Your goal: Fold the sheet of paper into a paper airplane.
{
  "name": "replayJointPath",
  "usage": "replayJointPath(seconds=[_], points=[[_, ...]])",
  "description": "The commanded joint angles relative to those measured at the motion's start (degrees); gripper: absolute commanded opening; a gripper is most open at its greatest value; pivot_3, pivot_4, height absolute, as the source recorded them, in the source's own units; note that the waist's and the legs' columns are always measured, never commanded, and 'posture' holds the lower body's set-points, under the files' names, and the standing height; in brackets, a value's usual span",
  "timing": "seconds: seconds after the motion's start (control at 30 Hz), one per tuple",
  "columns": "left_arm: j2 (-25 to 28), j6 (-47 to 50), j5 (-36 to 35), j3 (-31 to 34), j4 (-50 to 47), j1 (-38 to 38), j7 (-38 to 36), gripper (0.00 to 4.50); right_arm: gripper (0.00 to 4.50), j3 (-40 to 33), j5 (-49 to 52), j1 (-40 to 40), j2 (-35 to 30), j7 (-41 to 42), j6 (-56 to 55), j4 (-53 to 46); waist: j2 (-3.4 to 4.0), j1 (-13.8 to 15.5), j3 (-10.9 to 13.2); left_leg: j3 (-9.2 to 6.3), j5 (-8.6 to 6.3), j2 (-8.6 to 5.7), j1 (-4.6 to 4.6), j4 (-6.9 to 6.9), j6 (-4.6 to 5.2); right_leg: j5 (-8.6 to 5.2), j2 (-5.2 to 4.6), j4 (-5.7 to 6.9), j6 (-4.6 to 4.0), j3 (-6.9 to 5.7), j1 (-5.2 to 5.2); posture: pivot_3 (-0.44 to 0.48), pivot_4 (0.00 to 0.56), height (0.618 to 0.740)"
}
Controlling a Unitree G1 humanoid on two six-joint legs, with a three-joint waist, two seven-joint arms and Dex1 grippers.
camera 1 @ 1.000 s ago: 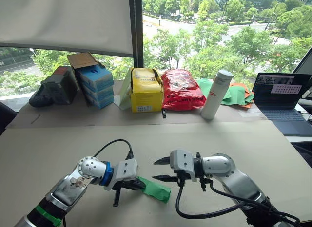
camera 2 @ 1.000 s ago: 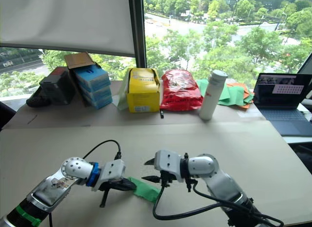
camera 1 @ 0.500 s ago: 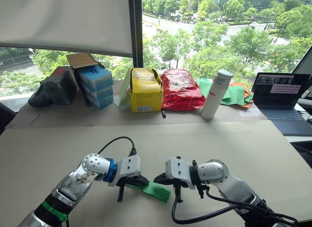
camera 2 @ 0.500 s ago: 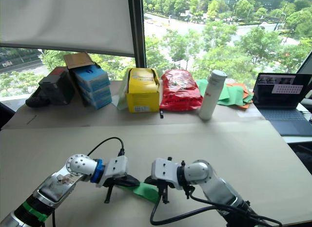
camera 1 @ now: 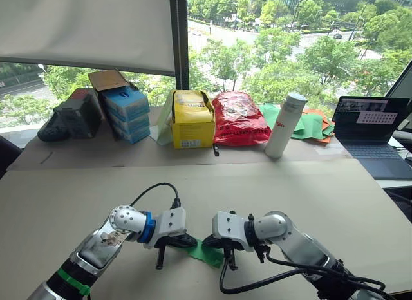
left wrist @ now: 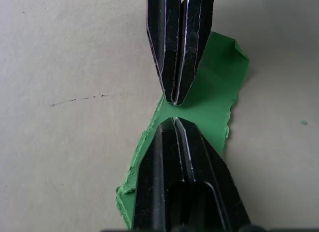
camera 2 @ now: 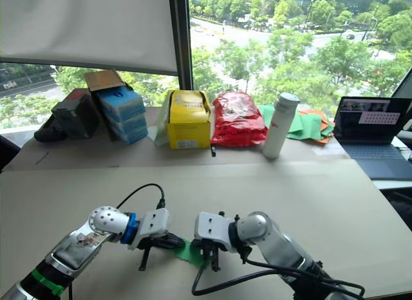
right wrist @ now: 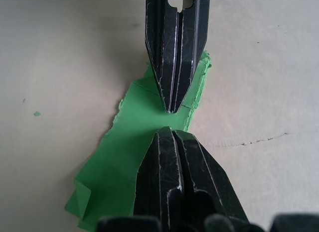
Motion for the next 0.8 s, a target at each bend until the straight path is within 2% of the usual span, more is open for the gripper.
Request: replayJointPath(seconds=[0.03, 0.3, 0.8], points=[[0.1, -1.2, 0.9, -0.3, 0.3, 0.4, 0.3, 0.00, 0.04, 3.5, -2.8, 1.0, -3.0, 1.4, 6.2, 1.3, 0.00, 0.0, 0.0, -0.01, 0.00, 0.00, 0.01, 0.00, 0.01, 0.00, -0.01, -0.01, 0.00, 0.00, 0.02, 0.000, 0.150, 0.740], [0.3, -1.6, 2.0, -0.8, 1.3, 0.7, 0.1, 0.00, 0.04, 4.8, -2.6, 2.2, -6.2, 1.7, 11.8, -1.0, 0.05, 0.3, -0.2, -0.01, -0.05, -0.02, 0.14, 0.00, 0.08, 0.00, -0.09, -0.05, 0.02, -0.01, 0.15, 0.000, 0.150, 0.740], [-0.5, -3.5, 3.8, -3.2, 5.0, -1.2, -0.2, 0.00, 0.04, 4.5, -2.3, 6.2, -14.7, 2.1, 13.7, -6.5, 0.11, 1.6, -0.5, -0.02, -0.19, -0.05, 0.47, 0.00, 0.30, 0.00, -0.17, -0.29, 0.14, -0.01, 0.35, 0.000, 0.150, 0.740]])
